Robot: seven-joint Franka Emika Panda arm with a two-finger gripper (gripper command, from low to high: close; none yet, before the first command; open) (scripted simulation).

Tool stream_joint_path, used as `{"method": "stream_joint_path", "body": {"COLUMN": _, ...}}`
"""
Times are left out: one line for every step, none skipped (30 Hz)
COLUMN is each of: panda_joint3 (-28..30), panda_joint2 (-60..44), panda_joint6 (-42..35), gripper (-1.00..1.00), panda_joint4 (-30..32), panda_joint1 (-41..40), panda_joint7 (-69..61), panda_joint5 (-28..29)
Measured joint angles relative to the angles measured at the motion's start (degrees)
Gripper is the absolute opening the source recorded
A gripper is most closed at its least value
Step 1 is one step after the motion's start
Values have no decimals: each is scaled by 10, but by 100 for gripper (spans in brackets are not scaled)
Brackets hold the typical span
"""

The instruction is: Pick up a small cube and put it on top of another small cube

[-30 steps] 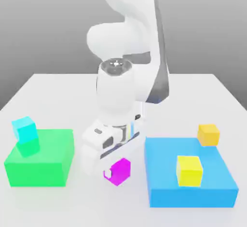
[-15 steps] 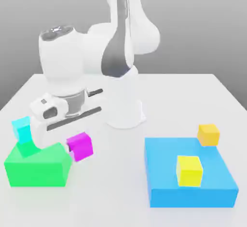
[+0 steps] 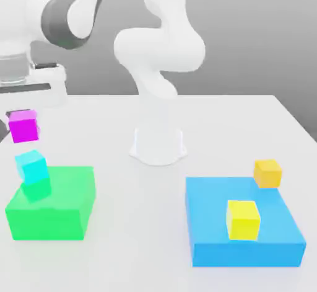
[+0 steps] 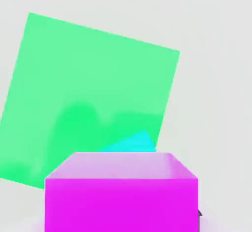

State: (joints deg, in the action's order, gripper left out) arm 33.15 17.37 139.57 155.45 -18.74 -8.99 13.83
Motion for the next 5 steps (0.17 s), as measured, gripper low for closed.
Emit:
{"method": "stream_joint_path", "body": {"panda_joint3": 5, "panda_joint2": -17, "panda_joint6": 22, "gripper": -100, "panda_joint4": 5, "panda_joint1": 2, "panda_joint7": -5, "panda_joint5": -5}}
{"method": "stream_joint_path", "body": {"panda_joint3": 10, "panda_joint2": -34, "panda_joint6": 45, "gripper": -100, "panda_joint4": 11, "panda_joint1": 4, "panda_joint7": -9, "panda_joint5": -10}}
{"method": "stream_joint_path", "body": {"panda_joint3": 12, "panda_joint2": -43, "panda_joint6": 56, "gripper": 100, "panda_joint4": 14, "panda_joint1": 5, "panda_joint7": -12, "panda_joint5": -12}}
{"method": "stream_joint_path", "body": {"panda_joint3": 12, "panda_joint2": -43, "panda_joint6": 56, "gripper": 100, "panda_joint4": 14, "panda_joint1": 5, "panda_joint7": -12, "panda_joint5": -12}}
{"method": "stream_joint_path", "body": {"panda_joint3": 12, "panda_joint2": -43, "panda_joint6": 56, "gripper": 100, "panda_joint4": 14, "panda_joint1": 5, "panda_joint7": -12, "panda_joint5": -12}}
